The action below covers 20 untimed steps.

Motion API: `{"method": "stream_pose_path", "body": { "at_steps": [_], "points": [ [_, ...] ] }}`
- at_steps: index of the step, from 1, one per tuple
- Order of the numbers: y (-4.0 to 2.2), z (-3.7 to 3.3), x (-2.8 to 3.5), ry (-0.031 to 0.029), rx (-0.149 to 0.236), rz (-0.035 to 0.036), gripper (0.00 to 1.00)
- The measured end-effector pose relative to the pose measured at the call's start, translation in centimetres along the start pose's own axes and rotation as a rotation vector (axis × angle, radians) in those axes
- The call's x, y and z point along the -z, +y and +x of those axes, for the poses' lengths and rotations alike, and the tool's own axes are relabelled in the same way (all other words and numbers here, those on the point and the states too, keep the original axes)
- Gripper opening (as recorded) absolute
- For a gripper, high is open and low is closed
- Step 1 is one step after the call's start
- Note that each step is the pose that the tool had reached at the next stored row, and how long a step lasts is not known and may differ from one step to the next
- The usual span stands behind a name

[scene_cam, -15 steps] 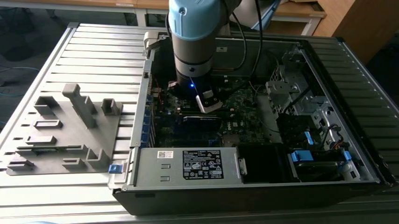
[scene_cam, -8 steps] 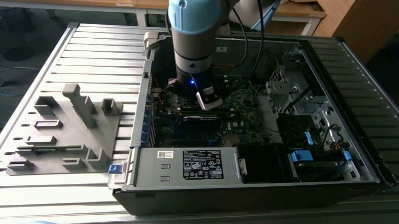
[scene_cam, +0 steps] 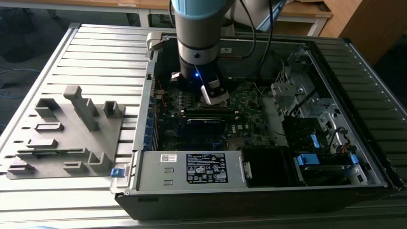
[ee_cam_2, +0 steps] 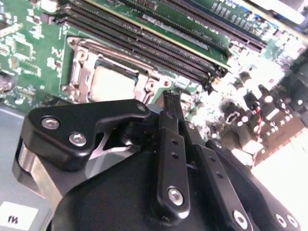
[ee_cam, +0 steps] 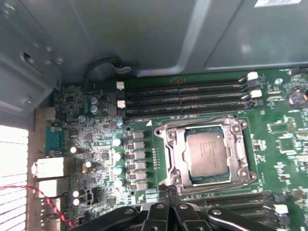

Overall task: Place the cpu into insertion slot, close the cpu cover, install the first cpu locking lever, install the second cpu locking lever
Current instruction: 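Install the second cpu locking lever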

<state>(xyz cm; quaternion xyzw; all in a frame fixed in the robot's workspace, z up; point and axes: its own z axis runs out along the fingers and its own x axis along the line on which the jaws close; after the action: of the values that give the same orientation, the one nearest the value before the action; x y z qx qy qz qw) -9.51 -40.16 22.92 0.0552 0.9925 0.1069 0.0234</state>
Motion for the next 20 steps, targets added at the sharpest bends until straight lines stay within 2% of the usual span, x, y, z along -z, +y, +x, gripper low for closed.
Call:
{"method": "stream_pose_path", "body": {
  "at_steps": [4, 6, 7, 8, 10, 11, 13, 16, 20],
  "points": [
    [0.14, -0.03, 0.59, -0.0007, -0.001, 0.0044, 0.11],
    [0.16, -0.03, 0.70, -0.0020, -0.002, 0.0120, 0.11],
    [0.16, -0.03, 0.72, -0.0027, -0.003, 0.0182, 0.11],
    [0.16, -0.03, 0.72, -0.0040, -0.003, 0.0282, 0.11],
    [0.17, -0.03, 0.72, -0.0072, -0.004, 0.0524, 0.11],
    [0.18, -0.03, 0.72, -0.0084, -0.005, 0.0615, 0.11],
    [0.27, -0.03, 0.70, -0.0097, -0.006, 0.0716, 0.11],
    [0.49, -0.38, 0.64, -0.0109, -0.008, 0.0786, 0.11],
    [0.78, -1.21, 0.54, -0.0121, -0.012, 0.0821, 0.11]
  ]
}}
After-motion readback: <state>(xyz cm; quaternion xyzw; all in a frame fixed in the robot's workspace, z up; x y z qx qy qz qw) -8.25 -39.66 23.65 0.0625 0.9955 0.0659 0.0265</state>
